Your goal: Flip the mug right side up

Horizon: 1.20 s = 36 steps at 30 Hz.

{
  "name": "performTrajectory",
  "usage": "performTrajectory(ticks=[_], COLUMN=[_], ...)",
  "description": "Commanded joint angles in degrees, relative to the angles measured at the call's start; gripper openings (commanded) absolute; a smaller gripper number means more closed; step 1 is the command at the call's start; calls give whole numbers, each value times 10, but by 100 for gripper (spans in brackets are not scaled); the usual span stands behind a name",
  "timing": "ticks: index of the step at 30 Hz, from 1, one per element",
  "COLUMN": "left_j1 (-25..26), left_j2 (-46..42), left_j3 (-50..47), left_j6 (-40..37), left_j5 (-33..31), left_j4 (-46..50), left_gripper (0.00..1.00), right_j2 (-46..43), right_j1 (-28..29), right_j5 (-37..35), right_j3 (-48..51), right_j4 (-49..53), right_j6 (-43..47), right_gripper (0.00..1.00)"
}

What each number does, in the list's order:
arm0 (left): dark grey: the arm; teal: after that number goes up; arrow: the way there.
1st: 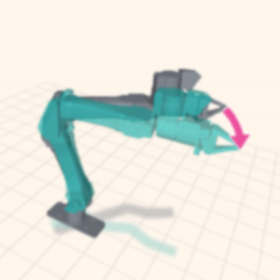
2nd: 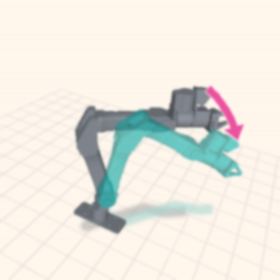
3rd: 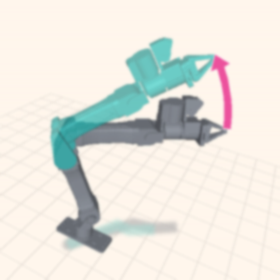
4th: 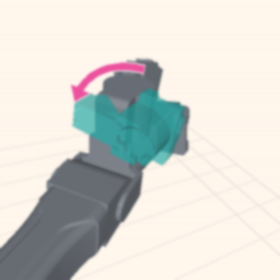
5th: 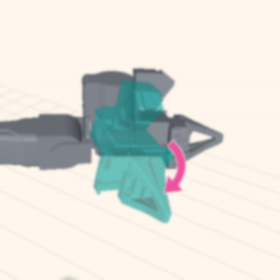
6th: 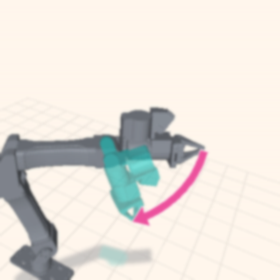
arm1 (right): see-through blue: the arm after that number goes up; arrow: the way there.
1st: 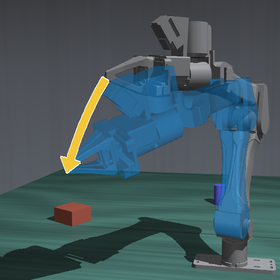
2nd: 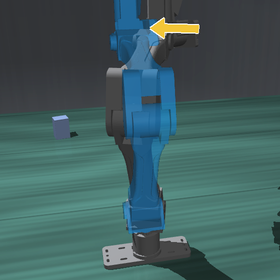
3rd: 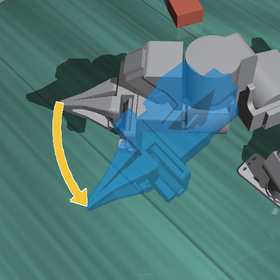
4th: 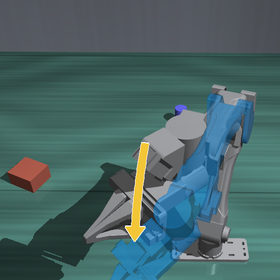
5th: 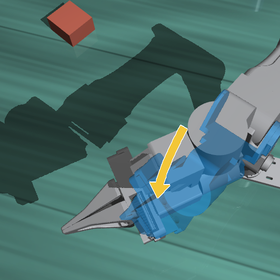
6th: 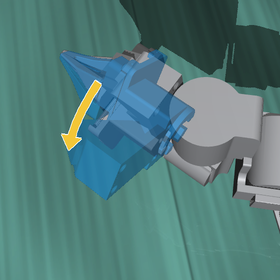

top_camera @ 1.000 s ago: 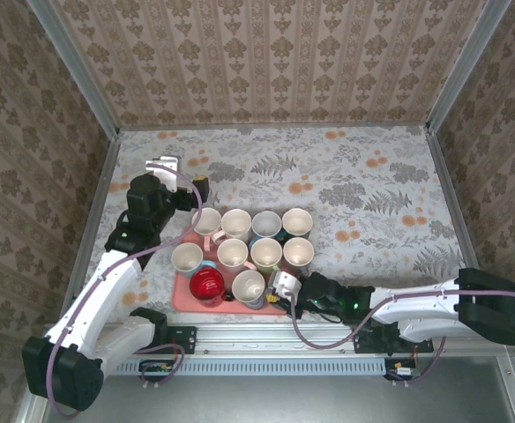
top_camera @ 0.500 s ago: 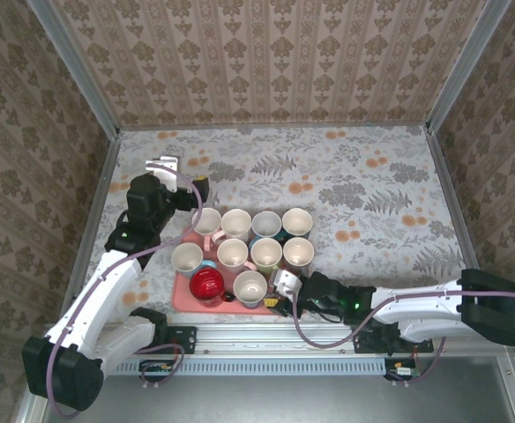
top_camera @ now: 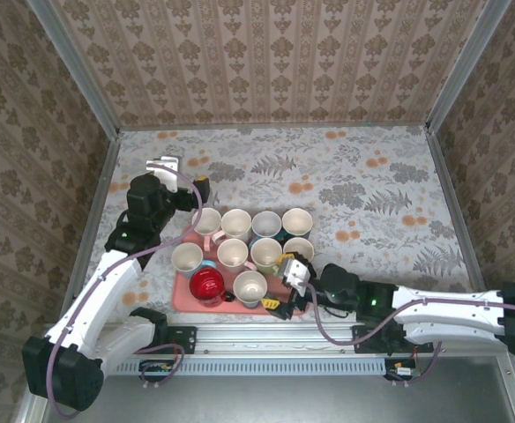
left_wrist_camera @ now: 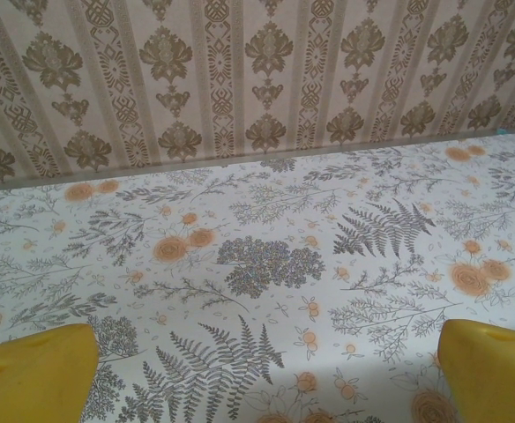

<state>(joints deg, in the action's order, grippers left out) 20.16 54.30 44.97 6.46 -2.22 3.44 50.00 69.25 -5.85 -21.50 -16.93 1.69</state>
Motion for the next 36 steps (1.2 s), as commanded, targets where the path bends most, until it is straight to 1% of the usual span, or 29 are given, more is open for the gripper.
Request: performTrajectory(ticks=[1,5,7,9,11,12,13,14,17,19,20,22,23,25,28,31,32,33,36], left_j1=[1,1,0,-1,-2,-4,-6,-10,-39,-63,-84,-126,-145,-178,-205,-207,-207,-206,-203], left_j2=[6,16,17,12,6,3,3,7,35,54,61,69,77,99,151,195,209,212,234], left_j3=[-2,2,2,-1,-22,-33,-45,-53,-76,-92,-100,-112,-121,-140,-168,-196,-202,-197,-219], left_j6=[-3,-15,-20,-27,-49,-61,-75,-90,-119,-115,-108,-91,-81,-60,-13,-1,-8,-9,-28], left_j5=[-9,-21,-42,-68,-87,-91,-93,-96,-120,-166,-172,-159,-144,-125,-135,-139,-135,-131,-124], left_j4=[-1,1,0,-2,-24,-38,-52,-61,-89,-106,-109,-117,-130,-165,-217,-291,-320,-316,-417], left_gripper=[100,100,100,100,100,100,100,100,100,100,100,100,100,100,100,100,100,100,100], right_j2=[-15,22,45,66,89,97,105,111,113,121,127,137,140,146,148,150,152,157,180], right_j1=[-26,-97,-142,-175,-203,-207,-209,-210,-220,-234,-247,-278,-298,-331,-394,-456,-475,-490,-536], right_j5=[-24,-26,-25,-23,-54,-88,-140,-171,-191,-208,-217,-214,-210,-234,-226,-184,-169,-170,-171], right_j3=[-82,-192,-244,-289,-337,-353,-367,-371,-366,-382,-393,-403,-401,-387,-335,-275,-254,-234,-173], right_j4=[94,169,196,223,255,263,271,259,207,211,223,237,239,227,173,123,109,91,37], right_j6=[-3,-31,-55,-58,-61,-69,-82,-81,-40,-23,-20,-5,11,7,8,-7,-2,-2,-16], right_gripper=[100,100,100,100,100,100,100,100,100,100,100,100,100,100,100,100,100,100,100])
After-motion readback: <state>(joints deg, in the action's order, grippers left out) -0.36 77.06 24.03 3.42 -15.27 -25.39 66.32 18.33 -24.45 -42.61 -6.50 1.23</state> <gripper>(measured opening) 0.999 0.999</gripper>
